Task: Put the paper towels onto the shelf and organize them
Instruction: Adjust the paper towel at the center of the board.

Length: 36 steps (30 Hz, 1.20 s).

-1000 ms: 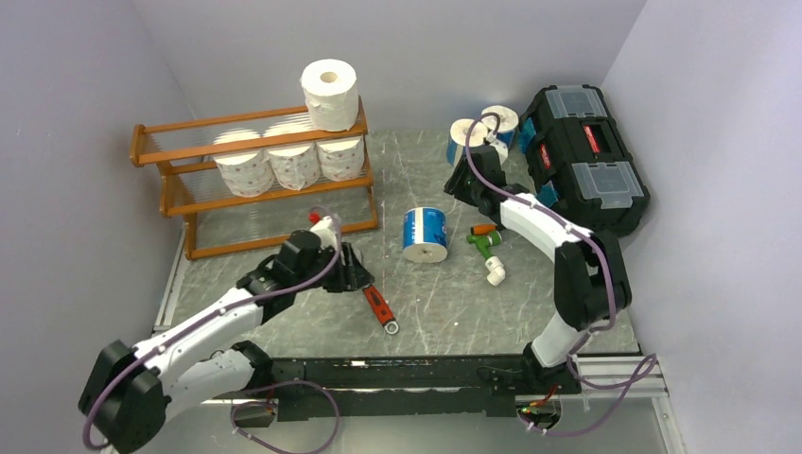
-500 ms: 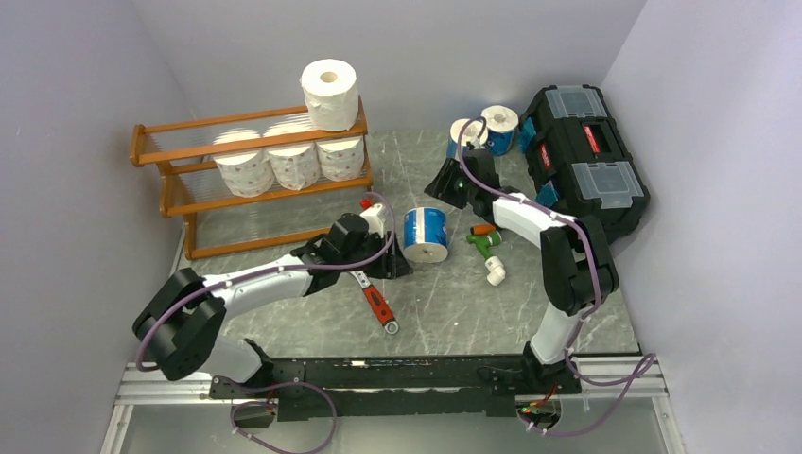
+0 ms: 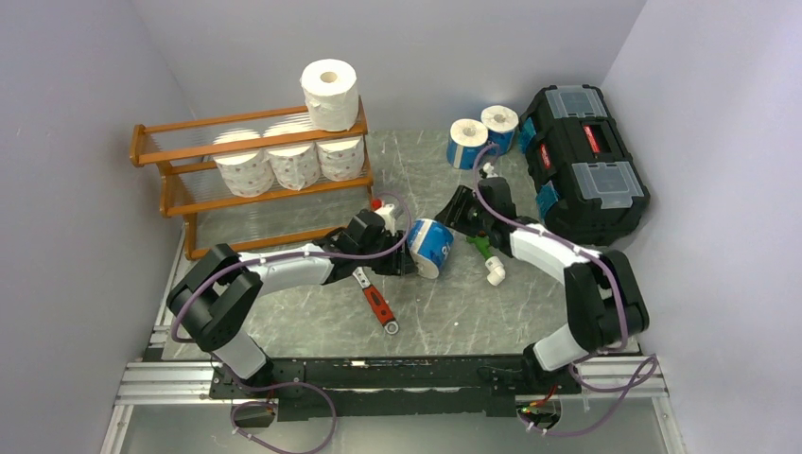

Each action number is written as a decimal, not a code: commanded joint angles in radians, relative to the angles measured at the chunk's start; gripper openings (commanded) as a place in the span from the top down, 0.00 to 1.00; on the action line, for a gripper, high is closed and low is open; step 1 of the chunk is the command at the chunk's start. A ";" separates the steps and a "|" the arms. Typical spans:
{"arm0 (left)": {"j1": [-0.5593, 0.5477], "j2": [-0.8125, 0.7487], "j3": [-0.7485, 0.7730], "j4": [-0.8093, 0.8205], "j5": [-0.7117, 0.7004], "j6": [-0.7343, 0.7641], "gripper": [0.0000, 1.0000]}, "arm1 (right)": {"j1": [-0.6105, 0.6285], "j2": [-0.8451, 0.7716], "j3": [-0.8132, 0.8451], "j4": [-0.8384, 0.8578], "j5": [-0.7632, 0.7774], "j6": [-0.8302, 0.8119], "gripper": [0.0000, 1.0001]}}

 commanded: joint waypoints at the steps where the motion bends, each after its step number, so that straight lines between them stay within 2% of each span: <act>1: -0.005 -0.014 0.035 0.008 -0.059 -0.001 0.49 | 0.010 -0.130 -0.076 0.007 0.018 0.023 0.48; 14: -0.005 -0.108 -0.039 0.014 -0.158 -0.060 0.49 | 0.057 -0.461 -0.353 -0.012 0.068 0.107 0.47; 22: -0.005 -0.280 -0.134 -0.025 -0.214 -0.099 0.47 | 0.055 -0.533 -0.299 -0.148 0.172 0.050 0.42; 25: -0.005 -0.381 -0.193 -0.011 -0.235 -0.131 0.40 | 0.055 -0.569 -0.295 -0.165 0.185 0.038 0.37; 28: -0.004 -0.438 -0.254 0.087 -0.230 -0.158 0.28 | 0.055 -0.594 -0.292 -0.168 0.184 0.032 0.29; 30: -0.005 -0.443 -0.285 0.199 -0.176 -0.173 0.24 | 0.055 -0.605 -0.295 -0.164 0.177 0.027 0.25; 36: -0.006 -0.362 -0.332 0.508 -0.035 -0.236 0.20 | 0.055 -0.629 -0.304 -0.153 0.164 0.023 0.22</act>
